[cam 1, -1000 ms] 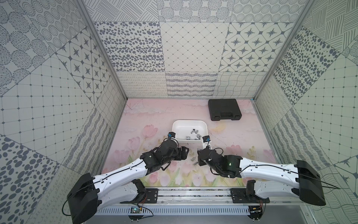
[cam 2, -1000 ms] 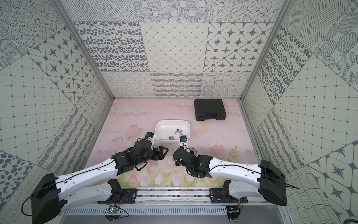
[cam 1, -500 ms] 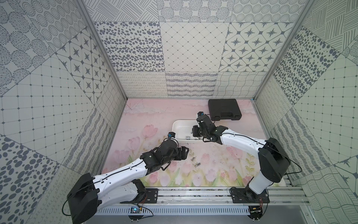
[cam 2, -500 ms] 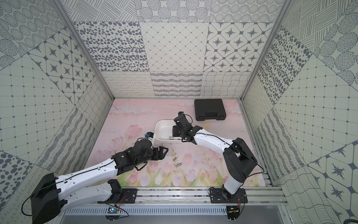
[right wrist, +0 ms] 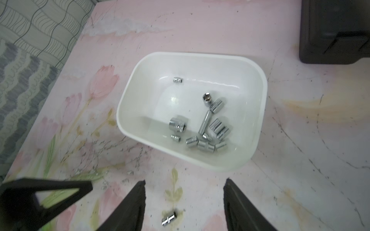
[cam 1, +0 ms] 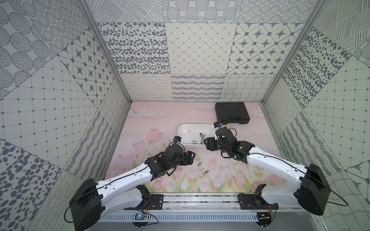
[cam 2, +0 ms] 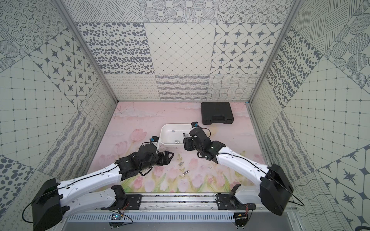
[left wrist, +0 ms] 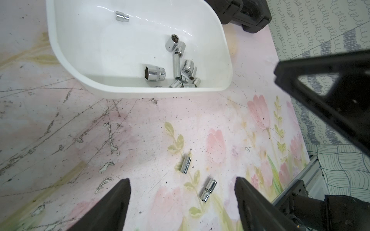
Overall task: Put the socket on the desktop into the storage box
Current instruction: Pick up the socket head from the center of the board.
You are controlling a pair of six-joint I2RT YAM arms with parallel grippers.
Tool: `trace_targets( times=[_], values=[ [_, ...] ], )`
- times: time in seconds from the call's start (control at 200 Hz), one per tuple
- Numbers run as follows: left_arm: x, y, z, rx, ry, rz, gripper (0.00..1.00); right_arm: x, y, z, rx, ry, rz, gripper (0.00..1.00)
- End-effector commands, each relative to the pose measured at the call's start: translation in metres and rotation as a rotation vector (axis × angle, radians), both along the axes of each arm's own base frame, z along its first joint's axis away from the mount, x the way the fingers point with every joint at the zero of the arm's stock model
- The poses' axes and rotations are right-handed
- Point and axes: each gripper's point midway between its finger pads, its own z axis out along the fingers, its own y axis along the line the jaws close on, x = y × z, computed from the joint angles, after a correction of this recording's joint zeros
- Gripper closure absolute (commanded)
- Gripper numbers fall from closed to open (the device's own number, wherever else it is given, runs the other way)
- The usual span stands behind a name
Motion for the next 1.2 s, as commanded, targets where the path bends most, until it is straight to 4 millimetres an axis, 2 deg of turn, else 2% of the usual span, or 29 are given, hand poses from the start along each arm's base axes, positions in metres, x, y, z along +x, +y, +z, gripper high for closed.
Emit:
trace_targets(
  times=[0.0, 0.075, 0.08, 0.17, 0.33, 0.445, 0.55, 0.72, 0.915, 1.196],
  values=[
    [-0.001, 0.001, -0.002, 0.015, -0.009, -0.003, 0.14, -0.044, -0.025, -0.035, -0.076, 0.014, -0.025, 0.35],
    [-0.001, 0.002, -0.002, 0.02, -0.011, 0.0, 0.14, -0.071, -0.031, -0.048, -0.075, 0.023, -0.003, 0.36],
    [-0.001, 0.002, -0.002, 0.02, -0.011, 0.0, 0.14, -0.076, -0.034, -0.055, -0.081, 0.03, -0.002, 0.36],
    [0.0, 0.002, -0.003, 0.029, -0.014, 0.003, 0.14, -0.104, -0.038, -0.077, -0.085, 0.056, 0.044, 0.37],
    [0.001, 0.003, -0.005, 0.035, -0.013, 0.004, 0.14, -0.128, -0.042, -0.109, -0.171, 0.089, 0.081, 0.39],
    [0.001, 0.003, -0.004, 0.037, -0.016, 0.006, 0.14, -0.132, -0.041, -0.129, -0.24, 0.105, 0.075, 0.43],
    [0.001, 0.003, -0.005, 0.037, -0.014, 0.003, 0.14, -0.13, -0.036, -0.138, -0.264, 0.106, 0.072, 0.43],
    [0.0, 0.003, -0.003, 0.03, -0.014, 0.003, 0.14, -0.124, -0.029, -0.141, -0.285, 0.087, 0.052, 0.43],
    [0.0, 0.003, -0.001, 0.025, -0.019, 0.003, 0.14, -0.126, -0.015, -0.144, -0.276, 0.094, 0.083, 0.42],
    [-0.001, 0.003, -0.003, 0.026, -0.015, 0.001, 0.14, -0.126, -0.005, -0.146, -0.262, 0.092, 0.105, 0.39]
  ],
)
